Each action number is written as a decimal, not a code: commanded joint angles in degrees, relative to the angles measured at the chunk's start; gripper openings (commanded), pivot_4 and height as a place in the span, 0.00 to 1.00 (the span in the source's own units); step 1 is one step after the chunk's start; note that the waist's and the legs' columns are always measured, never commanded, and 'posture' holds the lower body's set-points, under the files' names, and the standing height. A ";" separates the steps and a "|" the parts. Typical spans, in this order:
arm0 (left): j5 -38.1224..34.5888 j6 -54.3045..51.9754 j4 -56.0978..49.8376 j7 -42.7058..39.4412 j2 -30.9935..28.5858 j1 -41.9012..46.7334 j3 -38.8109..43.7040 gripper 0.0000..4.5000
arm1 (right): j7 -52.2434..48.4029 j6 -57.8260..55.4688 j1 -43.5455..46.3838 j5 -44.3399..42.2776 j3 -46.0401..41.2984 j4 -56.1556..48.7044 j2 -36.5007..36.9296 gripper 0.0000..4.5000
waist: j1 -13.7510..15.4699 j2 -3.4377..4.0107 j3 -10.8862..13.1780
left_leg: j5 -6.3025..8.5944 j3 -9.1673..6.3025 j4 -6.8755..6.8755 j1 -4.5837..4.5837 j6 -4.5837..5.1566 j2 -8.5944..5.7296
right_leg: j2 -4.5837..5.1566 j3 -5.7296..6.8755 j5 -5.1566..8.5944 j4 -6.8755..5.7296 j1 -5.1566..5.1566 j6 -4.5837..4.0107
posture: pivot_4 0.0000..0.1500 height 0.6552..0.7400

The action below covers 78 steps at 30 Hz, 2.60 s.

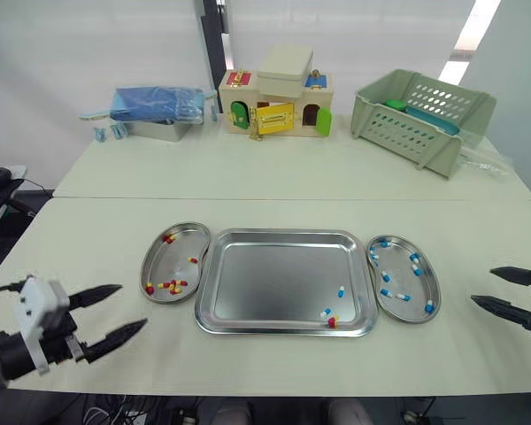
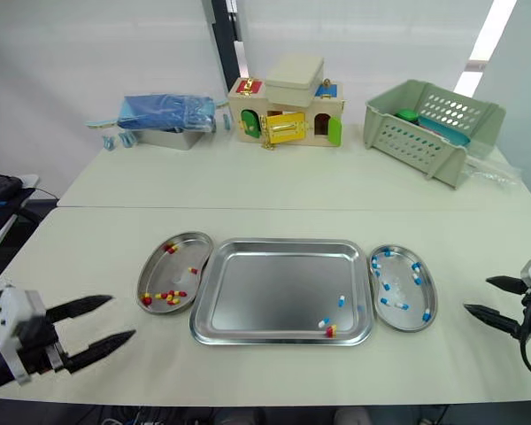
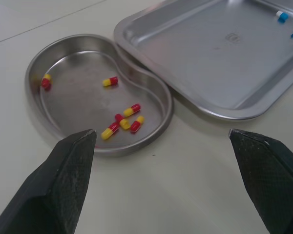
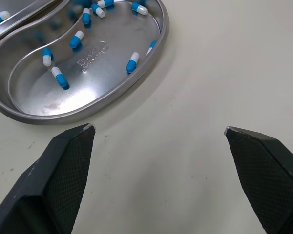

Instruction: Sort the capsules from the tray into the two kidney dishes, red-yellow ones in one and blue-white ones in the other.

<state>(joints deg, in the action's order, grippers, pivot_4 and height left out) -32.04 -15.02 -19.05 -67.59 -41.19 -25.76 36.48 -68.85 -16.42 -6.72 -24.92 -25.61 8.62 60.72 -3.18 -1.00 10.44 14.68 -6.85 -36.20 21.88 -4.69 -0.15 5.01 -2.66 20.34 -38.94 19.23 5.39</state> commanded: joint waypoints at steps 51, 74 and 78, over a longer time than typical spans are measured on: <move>5.37 48.31 -3.85 5.48 20.08 -15.99 -34.55 1.00 | -15.21 -2.51 52.86 24.58 58.16 -15.23 -18.88 0.56 | 0.34 0.17 -0.05 | 0.01 -0.20 -0.02 0.14 0.00 -0.06 | 0.01 0.19 0.00 0.15 0.08 0.01 | 1.00 1.00; 3.64 47.92 -4.12 8.92 16.91 -15.77 -34.19 1.00 | -15.43 2.99 50.14 30.85 60.39 -14.23 -20.05 0.56 | 0.33 0.16 -0.04 | 0.01 -0.21 0.01 0.14 0.00 -0.06 | 0.01 0.20 0.00 0.15 0.08 0.01 | 1.00 1.00; 3.83 48.61 -3.26 8.67 17.20 -16.04 -34.40 1.00 | -15.21 4.15 50.15 32.19 60.56 -13.09 -20.38 0.56 | 0.33 0.16 -0.04 | 0.01 -0.21 0.01 0.13 0.00 -0.06 | 0.01 0.20 0.00 0.15 0.08 0.01 | 1.00 1.00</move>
<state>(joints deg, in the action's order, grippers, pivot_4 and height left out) -27.84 32.22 -22.13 -59.15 -23.93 -40.95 2.56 -83.98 -13.11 43.34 6.69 35.14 -3.97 40.33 -2.85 -0.84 10.40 14.68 -7.06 -36.19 22.01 -4.69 -0.21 5.01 -2.46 20.34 -38.78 19.31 5.40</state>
